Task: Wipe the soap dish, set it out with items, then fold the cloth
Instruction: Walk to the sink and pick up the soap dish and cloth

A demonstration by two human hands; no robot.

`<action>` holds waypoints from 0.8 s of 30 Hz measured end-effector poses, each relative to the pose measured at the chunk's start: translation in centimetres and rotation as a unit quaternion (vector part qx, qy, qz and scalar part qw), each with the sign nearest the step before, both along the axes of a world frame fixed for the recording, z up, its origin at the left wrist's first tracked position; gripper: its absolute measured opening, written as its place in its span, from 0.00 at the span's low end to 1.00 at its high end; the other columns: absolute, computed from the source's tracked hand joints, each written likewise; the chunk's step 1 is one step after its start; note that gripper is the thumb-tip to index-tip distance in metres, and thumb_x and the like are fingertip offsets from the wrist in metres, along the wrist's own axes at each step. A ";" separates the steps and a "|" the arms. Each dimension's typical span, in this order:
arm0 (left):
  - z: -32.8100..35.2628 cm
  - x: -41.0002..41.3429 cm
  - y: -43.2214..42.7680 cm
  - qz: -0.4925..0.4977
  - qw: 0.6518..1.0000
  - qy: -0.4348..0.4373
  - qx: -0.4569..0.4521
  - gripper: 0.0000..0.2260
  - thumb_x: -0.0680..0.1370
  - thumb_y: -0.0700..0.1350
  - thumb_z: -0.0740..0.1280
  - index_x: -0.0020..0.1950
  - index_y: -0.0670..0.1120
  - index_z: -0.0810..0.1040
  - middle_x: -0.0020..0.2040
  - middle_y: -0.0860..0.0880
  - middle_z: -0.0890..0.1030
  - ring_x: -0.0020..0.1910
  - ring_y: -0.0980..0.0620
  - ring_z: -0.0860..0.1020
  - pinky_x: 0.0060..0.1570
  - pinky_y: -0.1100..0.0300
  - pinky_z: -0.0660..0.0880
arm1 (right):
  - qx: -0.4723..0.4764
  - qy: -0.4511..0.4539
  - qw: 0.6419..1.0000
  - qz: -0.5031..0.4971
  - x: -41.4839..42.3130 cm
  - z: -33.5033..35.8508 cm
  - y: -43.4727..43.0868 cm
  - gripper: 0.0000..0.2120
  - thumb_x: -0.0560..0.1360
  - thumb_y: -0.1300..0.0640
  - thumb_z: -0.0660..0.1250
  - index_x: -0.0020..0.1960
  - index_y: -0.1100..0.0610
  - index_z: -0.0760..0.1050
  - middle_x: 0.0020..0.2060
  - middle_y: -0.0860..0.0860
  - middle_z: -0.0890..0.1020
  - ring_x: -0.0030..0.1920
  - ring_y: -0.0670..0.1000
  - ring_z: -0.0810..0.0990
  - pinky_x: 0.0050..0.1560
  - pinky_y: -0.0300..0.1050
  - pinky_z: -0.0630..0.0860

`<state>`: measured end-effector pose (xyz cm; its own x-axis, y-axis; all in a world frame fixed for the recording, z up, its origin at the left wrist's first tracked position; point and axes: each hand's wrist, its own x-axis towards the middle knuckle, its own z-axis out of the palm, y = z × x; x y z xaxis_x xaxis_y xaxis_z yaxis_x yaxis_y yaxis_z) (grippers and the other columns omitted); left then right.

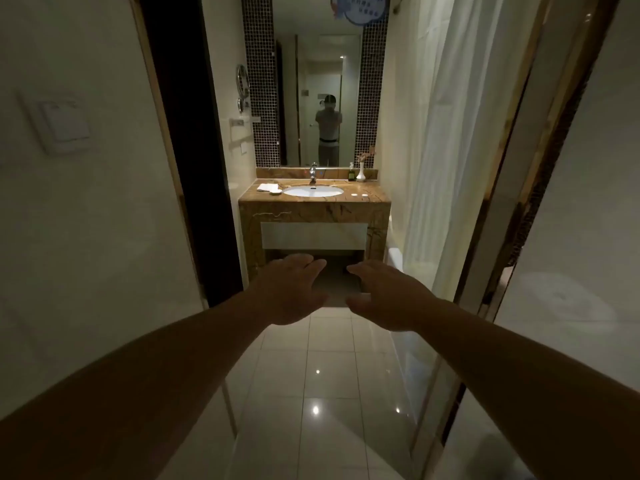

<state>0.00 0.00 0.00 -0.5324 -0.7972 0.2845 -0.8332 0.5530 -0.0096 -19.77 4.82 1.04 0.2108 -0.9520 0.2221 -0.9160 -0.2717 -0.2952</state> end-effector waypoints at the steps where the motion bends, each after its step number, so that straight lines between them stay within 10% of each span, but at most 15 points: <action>1: -0.2 -0.4 -0.1 0.006 1.000 -0.002 0.006 0.31 0.78 0.62 0.57 0.77 0.48 0.58 0.76 0.45 0.64 0.74 0.46 0.60 0.69 0.49 0.60 | 0.001 -0.002 1.000 -0.005 -0.3 -0.2 -0.1 0.31 0.74 0.43 0.65 0.73 0.53 0.63 0.70 0.53 0.70 0.66 0.53 0.70 0.62 0.49 0.70; 24: -9.7 -2.2 -12.7 0.006 0.994 -0.019 0.104 0.31 0.78 0.62 0.59 0.76 0.48 0.59 0.75 0.45 0.65 0.74 0.44 0.61 0.70 0.48 0.58 | 0.116 0.002 0.993 -0.019 -2.0 -10.0 -13.7 0.32 0.74 0.40 0.65 0.73 0.51 0.62 0.73 0.52 0.67 0.70 0.55 0.68 0.65 0.51 0.67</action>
